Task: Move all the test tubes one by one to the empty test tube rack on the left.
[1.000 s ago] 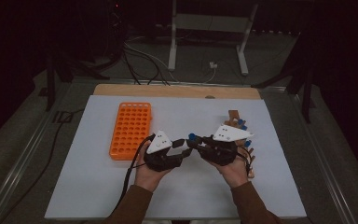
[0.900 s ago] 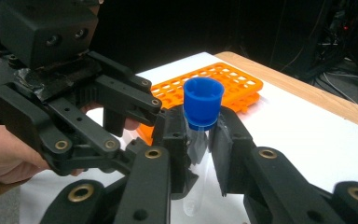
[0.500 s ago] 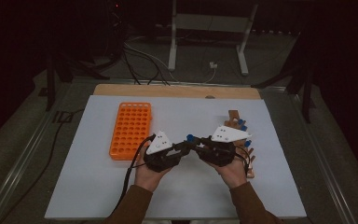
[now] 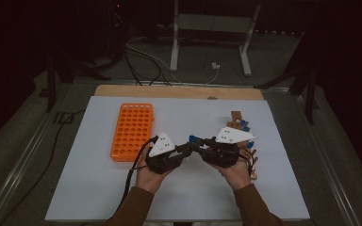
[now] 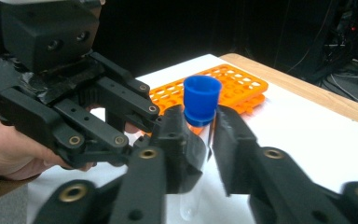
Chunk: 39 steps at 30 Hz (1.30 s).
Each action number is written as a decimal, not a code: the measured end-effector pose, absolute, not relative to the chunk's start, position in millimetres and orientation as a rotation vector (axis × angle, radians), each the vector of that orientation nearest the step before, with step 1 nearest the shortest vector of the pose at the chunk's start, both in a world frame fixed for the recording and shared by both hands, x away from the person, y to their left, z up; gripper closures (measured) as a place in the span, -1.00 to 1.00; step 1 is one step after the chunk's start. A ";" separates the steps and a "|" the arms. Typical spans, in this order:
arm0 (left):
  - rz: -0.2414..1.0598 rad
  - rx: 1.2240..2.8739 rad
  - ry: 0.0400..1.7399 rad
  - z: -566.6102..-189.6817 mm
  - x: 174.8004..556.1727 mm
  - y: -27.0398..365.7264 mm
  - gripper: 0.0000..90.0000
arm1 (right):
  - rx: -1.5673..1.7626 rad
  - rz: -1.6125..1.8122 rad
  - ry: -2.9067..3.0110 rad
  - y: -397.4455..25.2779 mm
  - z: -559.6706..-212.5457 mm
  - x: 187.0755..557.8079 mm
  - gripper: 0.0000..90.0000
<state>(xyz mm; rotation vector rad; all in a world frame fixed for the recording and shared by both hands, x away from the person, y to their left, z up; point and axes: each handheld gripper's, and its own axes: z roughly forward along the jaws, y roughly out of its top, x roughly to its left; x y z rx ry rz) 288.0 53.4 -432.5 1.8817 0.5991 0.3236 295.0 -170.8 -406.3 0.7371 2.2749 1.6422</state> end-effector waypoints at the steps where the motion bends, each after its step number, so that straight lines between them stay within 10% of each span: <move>1: 0.324 1.882 0.599 -432.5 288.0 53.4 0.74 | 0.743 1.645 2.269 -172.0 -406.5 295.1 0.47; 18: 0.352 1.830 0.685 -432.3 295.6 83.3 0.74 | 0.938 1.529 2.150 -201.0 -413.2 291.2 -0.81; 39: 0.410 1.801 0.764 -433.2 303.2 125.4 0.74 | 1.003 1.546 2.096 -246.6 -429.5 272.7 -0.93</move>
